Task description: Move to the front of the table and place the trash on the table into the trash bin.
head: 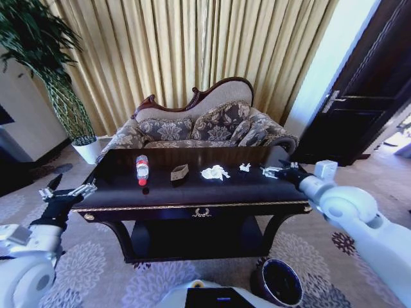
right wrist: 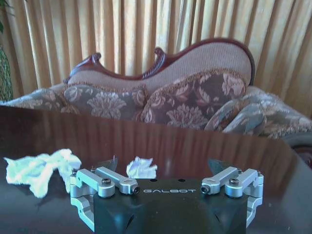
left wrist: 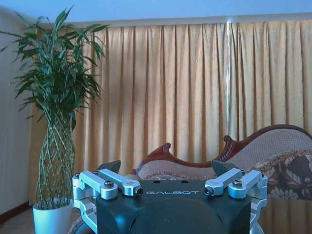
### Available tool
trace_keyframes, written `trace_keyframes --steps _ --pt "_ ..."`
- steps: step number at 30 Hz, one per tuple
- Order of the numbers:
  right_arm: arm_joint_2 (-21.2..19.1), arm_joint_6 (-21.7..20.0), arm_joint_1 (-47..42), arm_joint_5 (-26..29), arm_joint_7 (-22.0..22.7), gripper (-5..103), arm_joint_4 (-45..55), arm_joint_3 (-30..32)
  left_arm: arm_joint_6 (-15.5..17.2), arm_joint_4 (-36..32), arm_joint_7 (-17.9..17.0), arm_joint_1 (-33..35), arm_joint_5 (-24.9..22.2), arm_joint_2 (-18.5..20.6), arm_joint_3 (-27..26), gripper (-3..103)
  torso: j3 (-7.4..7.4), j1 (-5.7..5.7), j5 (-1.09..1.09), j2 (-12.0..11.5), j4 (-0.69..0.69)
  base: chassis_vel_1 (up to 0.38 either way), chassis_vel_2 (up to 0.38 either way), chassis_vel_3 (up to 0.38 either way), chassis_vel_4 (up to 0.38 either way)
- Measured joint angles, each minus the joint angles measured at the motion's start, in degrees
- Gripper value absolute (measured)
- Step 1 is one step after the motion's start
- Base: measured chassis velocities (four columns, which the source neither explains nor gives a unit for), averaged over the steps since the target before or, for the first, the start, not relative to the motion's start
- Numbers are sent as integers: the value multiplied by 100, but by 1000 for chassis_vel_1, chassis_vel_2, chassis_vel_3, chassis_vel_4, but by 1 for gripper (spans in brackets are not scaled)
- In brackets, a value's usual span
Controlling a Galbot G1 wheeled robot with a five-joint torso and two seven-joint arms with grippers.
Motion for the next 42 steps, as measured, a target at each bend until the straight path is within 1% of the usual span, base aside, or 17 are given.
trace_keyframes --steps 5,6,9,10,11,13,14,17,18,22,23,25,29,33,42 --pt "106 100 516 -61 -12 100 -375 -710 69 -19 -81 -2 0 69 103 100 0 0 0 0 -1 0 0 0 0" --pt "106 100 516 -61 -12 100 -375 -710 69 -19 -81 -2 0 69 103 100 0 0 0 0 -1 0 0 0 0" --pt "286 107 1092 -196 -19 100 -651 -1320 98 -69 -112 30 -39 125 37 100 0 0 0 0 -1 0 0 0 0" --pt "286 107 1092 -196 -19 100 -651 -1320 98 -69 -112 30 -39 125 37 100 0 0 0 0 -1 0 0 0 0" --pt "326 104 1275 -221 -20 100 -718 -1476 115 -88 -117 48 -63 132 -6 100 0 0 0 0 0 0 0 0 0" --pt "374 30 1585 -233 -17 100 -813 -1717 177 -128 -117 82 -96 132 -75 100 0 0 0 0 1 0 0 0 0" --pt "374 30 1585 -233 -17 100 -813 -1717 177 -128 -117 82 -96 132 -75 100 0 0 0 0 1 0 0 0 0" --pt "411 -335 2142 -89 143 100 -939 -2120 398 -202 -118 129 -156 105 -184 100 0 0 -1 0 1 0 0 0 0" --pt "411 -335 2142 -89 143 100 -939 -2120 398 -202 -118 129 -156 105 -184 100 0 0 -1 0 1 0 0 0 0" --pt "473 -647 2499 -13 203 100 -1076 -2420 758 -240 -230 91 -310 106 -258 100 0 0 -1 0 -1 0 0 0 0" --pt "473 -647 2499 -13 203 100 -1076 -2420 758 -240 -230 91 -310 106 -258 100 0 0 -1 0 -1 0 0 0 0" --pt "558 -817 2685 11 222 100 -1183 -2551 820 -229 -280 77 -329 121 -262 100 0 0 -1 0 -1 0 0 0 0" --pt "668 -899 2901 83 304 100 -1289 -2726 819 -206 -286 69 -329 138 -267 100 0 1 -1 0 0 0 0 0 0" --pt "751 -907 3085 101 360 100 -1397 -2922 733 -207 -286 72 -322 132 -279 100 0 0 -1 0 1 0 0 0 0" --pt "836 -903 3198 -21 356 100 -1656 -3082 653 -134 -279 37 -315 129 -274 100 0 0 -1 0 0 0 0 0 0"
